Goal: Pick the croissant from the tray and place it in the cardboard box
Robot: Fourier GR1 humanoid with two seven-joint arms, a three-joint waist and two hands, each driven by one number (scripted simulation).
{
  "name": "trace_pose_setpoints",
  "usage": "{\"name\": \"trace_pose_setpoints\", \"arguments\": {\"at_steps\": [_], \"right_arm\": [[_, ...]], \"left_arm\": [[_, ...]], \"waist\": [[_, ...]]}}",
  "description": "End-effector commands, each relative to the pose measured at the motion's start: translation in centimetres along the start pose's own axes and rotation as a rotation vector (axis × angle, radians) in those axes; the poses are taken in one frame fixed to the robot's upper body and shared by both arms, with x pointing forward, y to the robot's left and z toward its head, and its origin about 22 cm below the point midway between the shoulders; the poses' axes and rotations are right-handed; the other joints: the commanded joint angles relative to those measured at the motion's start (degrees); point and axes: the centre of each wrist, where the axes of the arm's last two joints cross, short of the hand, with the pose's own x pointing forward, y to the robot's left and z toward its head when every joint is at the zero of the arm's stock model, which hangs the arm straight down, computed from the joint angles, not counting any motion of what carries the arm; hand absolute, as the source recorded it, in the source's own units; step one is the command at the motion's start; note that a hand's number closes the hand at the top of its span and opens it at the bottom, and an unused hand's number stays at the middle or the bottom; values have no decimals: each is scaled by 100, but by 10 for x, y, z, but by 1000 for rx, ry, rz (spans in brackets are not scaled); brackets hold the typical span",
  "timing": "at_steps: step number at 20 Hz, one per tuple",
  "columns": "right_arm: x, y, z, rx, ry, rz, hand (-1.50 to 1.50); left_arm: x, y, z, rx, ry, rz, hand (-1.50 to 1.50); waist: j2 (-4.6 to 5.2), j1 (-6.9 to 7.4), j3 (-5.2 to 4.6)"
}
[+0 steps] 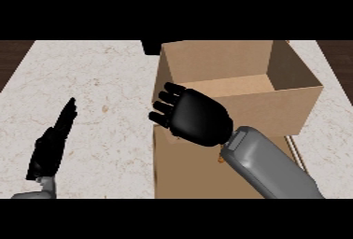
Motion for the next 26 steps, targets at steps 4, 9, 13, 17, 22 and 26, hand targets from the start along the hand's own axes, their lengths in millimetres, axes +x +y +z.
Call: {"name": "trace_pose_setpoints", "arguments": {"at_steps": [4,9,13,17,22,26], "right_arm": [[6,39,-21,-22,2,-126,-150],[-7,9,-32,-271,-8,-368,-150],[-26,-10,-26,-350,-23,-534,-150],[-63,-38,-9,-440,-35,-673,-150],[-117,-100,17,-579,59,-712,-150],[-170,-143,54,-644,77,-716,-150]], "left_arm": [[-14,10,7,-6,3,-2,0],[-4,1,-1,-5,-3,7,0],[-9,-12,-2,-6,5,-11,0],[1,-6,3,7,4,1,0],[-16,-4,13,36,17,4,0],[7,2,-2,35,16,-11,0]], "waist": [[32,9,2],[45,34,7],[38,-59,4],[26,-47,8],[12,-67,3],[26,-56,6]]}}
